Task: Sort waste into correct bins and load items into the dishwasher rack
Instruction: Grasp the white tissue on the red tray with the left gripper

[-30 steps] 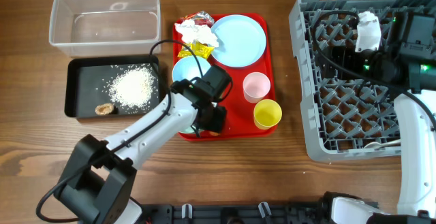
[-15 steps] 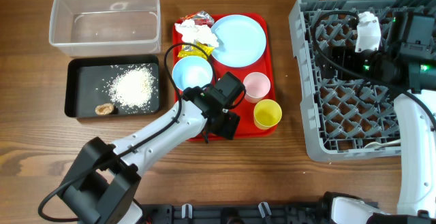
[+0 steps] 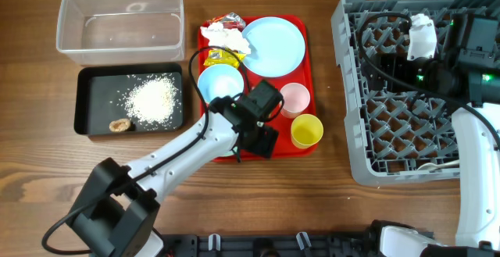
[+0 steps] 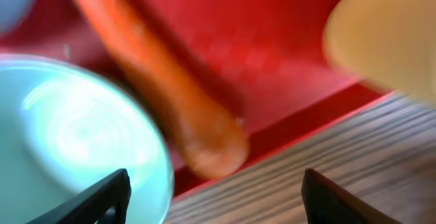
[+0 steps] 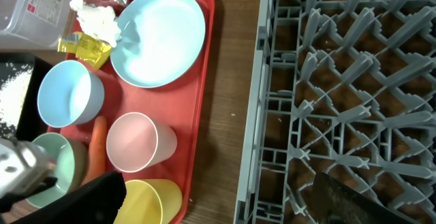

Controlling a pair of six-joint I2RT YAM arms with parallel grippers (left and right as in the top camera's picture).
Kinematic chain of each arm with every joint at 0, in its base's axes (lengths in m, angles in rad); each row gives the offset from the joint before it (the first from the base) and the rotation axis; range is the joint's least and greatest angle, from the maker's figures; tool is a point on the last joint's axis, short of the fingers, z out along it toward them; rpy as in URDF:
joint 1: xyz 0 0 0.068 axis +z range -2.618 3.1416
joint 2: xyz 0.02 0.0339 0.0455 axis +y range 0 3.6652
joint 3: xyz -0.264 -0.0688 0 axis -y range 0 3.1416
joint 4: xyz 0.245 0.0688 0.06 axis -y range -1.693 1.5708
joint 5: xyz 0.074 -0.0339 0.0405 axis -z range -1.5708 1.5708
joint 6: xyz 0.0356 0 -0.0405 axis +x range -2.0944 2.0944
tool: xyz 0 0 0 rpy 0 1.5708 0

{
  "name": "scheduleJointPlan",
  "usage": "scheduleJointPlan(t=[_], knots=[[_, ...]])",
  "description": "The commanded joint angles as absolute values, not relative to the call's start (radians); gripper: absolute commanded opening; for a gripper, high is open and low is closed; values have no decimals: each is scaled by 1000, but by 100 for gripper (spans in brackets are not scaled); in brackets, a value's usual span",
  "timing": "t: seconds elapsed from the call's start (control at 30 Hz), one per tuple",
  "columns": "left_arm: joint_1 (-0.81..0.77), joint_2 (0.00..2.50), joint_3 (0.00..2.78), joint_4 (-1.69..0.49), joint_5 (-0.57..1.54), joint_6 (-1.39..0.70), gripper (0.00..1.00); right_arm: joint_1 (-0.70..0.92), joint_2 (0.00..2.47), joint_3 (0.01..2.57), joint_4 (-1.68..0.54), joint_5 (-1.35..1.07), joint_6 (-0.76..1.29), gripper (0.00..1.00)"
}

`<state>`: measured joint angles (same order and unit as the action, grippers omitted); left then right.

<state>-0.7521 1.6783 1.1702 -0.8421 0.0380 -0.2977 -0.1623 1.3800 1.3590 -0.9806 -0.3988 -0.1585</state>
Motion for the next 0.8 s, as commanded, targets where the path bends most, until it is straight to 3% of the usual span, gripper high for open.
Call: scheduleJointPlan(t=[0.0,0.23,0.37,0.57,0.77], knots=[[-744,1681,1404,-935,-47,-292,84,-158,1385,1359,-982,-392,-154,90],[-491,1731,1754,-897,-70,-165,87,-158,1385,1359,-981,-392,-154,90],[-324,1946,1962,-872,-13,-73,89,-158,1385,1359,-981,-392,-153,90],[-305,2254,2122,-862,-30,49,92,-158,1385,1359,-982,-391,-146,90],[-306,2353,2121,-903,-31,36,95,-158,1385,1359,-981,-387,-147,90]])
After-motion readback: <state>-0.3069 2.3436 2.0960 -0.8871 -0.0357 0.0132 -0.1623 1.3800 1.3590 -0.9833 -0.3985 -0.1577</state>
